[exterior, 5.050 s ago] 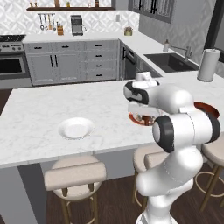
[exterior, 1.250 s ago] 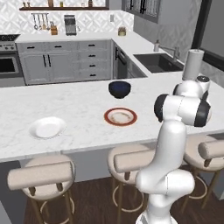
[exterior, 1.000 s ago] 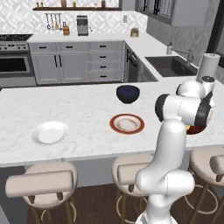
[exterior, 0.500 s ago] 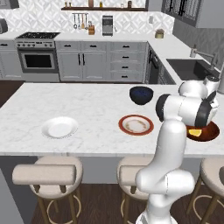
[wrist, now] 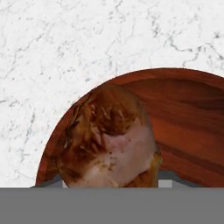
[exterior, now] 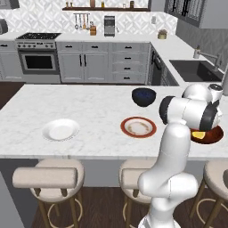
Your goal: Pick the chicken drumstick and lemon wedge from their plates and place them in the bowl. Then put the bowl in the fridge.
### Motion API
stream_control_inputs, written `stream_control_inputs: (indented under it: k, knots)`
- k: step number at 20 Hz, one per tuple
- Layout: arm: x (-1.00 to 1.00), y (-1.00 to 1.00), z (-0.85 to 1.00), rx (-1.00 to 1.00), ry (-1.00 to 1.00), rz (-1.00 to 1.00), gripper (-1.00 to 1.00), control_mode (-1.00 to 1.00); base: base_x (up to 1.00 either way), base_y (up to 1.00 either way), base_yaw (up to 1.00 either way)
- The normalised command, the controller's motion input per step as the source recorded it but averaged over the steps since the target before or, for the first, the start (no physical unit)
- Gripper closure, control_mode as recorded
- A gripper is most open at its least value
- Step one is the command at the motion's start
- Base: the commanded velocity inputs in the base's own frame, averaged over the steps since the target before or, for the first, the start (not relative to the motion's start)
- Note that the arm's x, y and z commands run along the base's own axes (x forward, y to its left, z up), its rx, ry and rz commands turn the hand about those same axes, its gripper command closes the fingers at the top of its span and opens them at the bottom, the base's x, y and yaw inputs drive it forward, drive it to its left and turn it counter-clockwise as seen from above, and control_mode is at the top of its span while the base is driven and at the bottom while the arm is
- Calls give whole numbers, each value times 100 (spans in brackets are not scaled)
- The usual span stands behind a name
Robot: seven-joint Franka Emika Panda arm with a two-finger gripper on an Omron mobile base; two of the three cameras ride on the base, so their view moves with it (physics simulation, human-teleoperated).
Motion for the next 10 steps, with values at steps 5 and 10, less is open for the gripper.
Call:
stream_control_inputs:
  k: [5, 10]
  knots:
    - [27, 0, -43, 0, 3, 0, 100, -100, 0, 0, 0]
    - [12, 0, -39, 0, 7, 0, 100, -100, 0, 0, 0]
